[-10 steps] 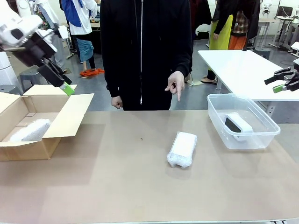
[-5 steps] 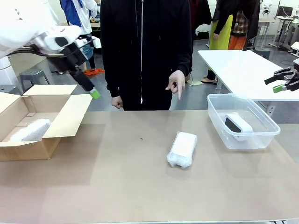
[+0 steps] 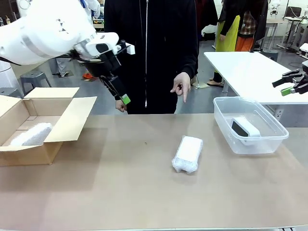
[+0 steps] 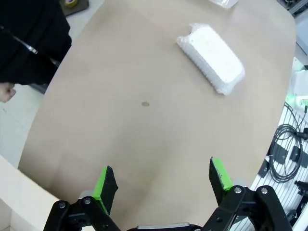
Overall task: Separate and place wrapped and unwrapped clocks.
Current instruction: Pick up the Digital clock indicated by the person.
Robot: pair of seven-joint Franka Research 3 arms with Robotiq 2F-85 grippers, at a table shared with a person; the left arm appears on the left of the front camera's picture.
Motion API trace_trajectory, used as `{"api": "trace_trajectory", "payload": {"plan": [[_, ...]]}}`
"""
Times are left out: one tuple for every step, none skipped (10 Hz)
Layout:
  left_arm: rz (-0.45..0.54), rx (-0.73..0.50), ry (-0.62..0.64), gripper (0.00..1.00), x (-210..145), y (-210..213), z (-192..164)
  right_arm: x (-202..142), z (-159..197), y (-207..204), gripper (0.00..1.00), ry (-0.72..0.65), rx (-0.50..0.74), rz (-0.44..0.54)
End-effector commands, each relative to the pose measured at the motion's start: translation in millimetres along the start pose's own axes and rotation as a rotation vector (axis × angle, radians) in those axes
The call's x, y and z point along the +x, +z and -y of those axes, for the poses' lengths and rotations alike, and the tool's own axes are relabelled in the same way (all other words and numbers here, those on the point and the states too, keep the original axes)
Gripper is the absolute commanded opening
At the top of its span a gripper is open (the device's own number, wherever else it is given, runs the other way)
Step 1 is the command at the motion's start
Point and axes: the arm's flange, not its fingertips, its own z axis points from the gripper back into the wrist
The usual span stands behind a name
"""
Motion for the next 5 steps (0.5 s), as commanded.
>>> {"api": "trace_trajectory", "payload": {"plan": [[-0.013, 0.008, 0.007, 1.0, 22.0, -18.1, -2.8, 0.0, 0.0, -2.0, 1.0, 0.001, 0.003, 0.007], [-0.017, -0.002, 0.022, 1.0, 32.5, -35.7, -5.0, 0.0, 0.0, -2.0, 1.0, 0.001, 0.003, 0.007], [-0.025, -0.006, 0.028, 1.0, 40.4, -50.8, -6.7, 0.0, 0.0, -2.0, 1.0, 0.001, 0.003, 0.007], [-0.03, -0.011, 0.039, 1.0, 46.9, -64.7, -7.5, 0.0, 0.0, -2.0, 1.0, 0.001, 0.003, 0.007], [-0.019, -0.018, 0.049, 1.0, 51.7, -74.7, -8.1, 0.0, 0.0, -2.0, 1.0, 0.001, 0.003, 0.007]]}}
